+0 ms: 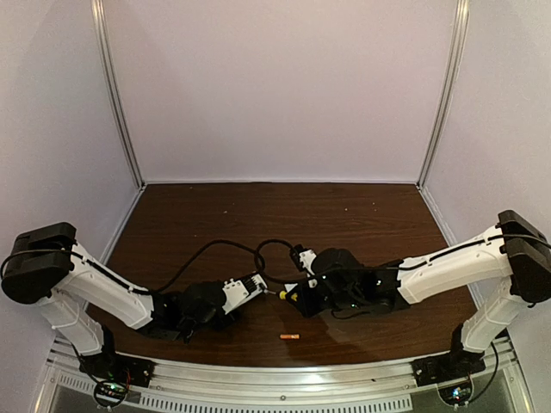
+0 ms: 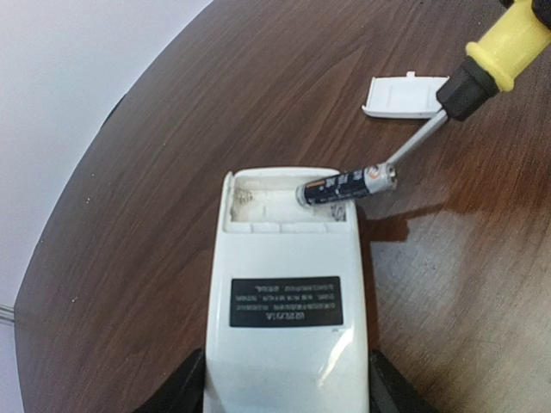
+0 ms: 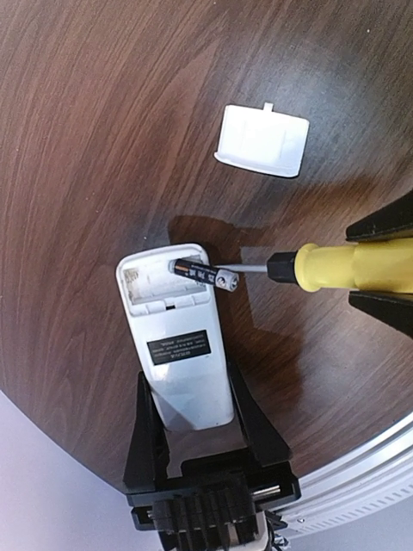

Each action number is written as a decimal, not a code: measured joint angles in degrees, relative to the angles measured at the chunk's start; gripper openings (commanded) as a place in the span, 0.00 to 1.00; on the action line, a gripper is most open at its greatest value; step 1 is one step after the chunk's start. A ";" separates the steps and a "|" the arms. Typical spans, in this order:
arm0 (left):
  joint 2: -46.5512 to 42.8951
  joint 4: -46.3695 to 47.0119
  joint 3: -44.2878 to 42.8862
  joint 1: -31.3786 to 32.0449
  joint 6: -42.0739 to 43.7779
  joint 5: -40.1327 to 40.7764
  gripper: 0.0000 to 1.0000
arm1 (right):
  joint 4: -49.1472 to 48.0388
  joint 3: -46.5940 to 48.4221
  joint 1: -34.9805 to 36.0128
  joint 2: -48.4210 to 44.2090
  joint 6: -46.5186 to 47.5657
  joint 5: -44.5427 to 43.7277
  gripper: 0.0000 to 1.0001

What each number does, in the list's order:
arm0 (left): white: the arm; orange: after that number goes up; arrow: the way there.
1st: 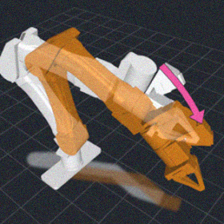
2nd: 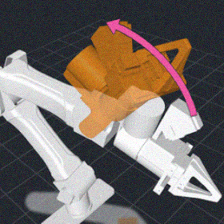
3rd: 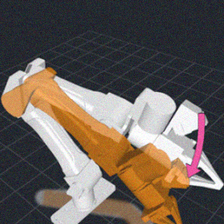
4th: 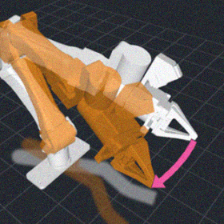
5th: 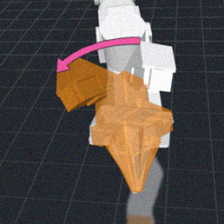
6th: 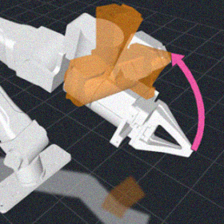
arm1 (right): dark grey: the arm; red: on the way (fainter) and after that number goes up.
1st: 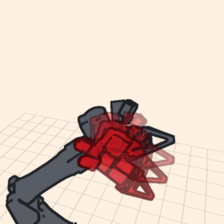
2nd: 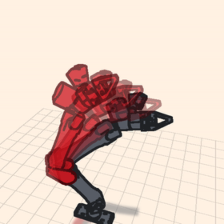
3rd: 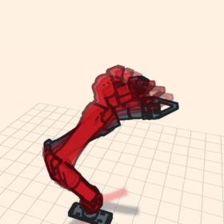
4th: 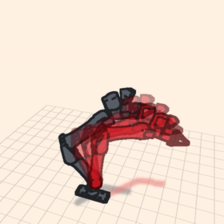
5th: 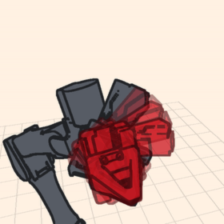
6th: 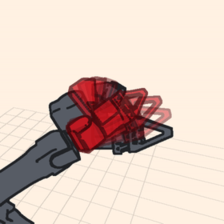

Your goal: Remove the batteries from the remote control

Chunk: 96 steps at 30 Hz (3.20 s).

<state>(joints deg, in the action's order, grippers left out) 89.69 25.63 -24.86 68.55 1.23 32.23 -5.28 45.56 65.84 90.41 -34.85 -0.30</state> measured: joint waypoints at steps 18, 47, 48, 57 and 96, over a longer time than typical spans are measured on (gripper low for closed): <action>0.00 0.07 0.00 -0.26 0.00 0.33 0.00 | 3.96 5.55 0.07 1.86 1.33 -2.60 0.00; 0.00 -0.96 0.00 -0.33 0.39 0.33 0.00 | 5.16 10.10 -0.22 7.74 4.83 1.95 0.00; 0.00 -1.09 0.00 -0.31 0.42 0.31 0.00 | 5.01 9.79 -0.20 7.63 4.87 2.19 0.00; 0.00 -1.36 0.00 -0.24 0.59 -0.09 0.00 | 4.07 8.37 -0.24 6.97 4.90 2.89 0.00; -7.80 -6.73 0.37 -9.18 -16.85 7.78 0.00 | 4.68 -7.89 -0.09 -14.29 4.04 -27.41 0.00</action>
<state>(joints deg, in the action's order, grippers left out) 81.89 18.90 -24.49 59.37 -15.62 40.01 -0.60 37.67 65.76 76.12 -30.81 -27.70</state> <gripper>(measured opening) 0.565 0.175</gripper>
